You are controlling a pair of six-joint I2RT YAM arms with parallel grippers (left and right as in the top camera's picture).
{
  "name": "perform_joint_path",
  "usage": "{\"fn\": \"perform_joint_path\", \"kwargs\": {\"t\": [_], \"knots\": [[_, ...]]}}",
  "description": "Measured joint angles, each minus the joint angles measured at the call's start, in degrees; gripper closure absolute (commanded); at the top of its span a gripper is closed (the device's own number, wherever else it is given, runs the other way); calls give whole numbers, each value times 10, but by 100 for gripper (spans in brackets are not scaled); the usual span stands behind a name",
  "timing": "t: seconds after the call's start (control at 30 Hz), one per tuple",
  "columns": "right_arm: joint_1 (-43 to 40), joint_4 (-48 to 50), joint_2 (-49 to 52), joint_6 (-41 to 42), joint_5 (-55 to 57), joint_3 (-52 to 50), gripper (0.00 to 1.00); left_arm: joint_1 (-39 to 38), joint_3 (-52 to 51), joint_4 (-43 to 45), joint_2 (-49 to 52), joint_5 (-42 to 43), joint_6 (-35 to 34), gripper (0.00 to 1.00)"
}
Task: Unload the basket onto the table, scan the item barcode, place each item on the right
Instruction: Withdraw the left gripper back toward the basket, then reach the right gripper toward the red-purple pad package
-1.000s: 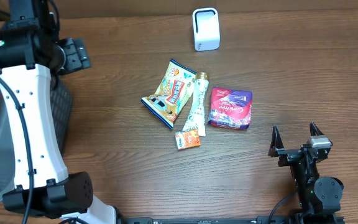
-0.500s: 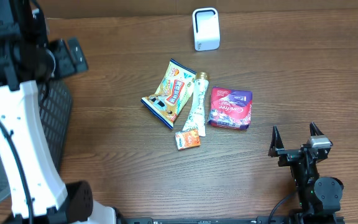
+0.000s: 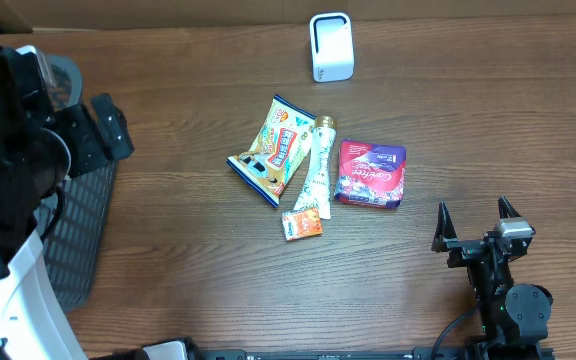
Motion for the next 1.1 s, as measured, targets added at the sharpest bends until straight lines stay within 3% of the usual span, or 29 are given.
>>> {"fn": "perform_joint_path", "kwargs": {"t": [0.6,0.8,1.1], "knots": [[0,3,0,0,0,0,0,0,-4,5,62,2,-48,0],[0,89,0,20,-52,0,0,0,-4,6,79,2,-48,0],[0,293,0,42,-284,0,0,0,-4,7,85,2,-50,0]]}}
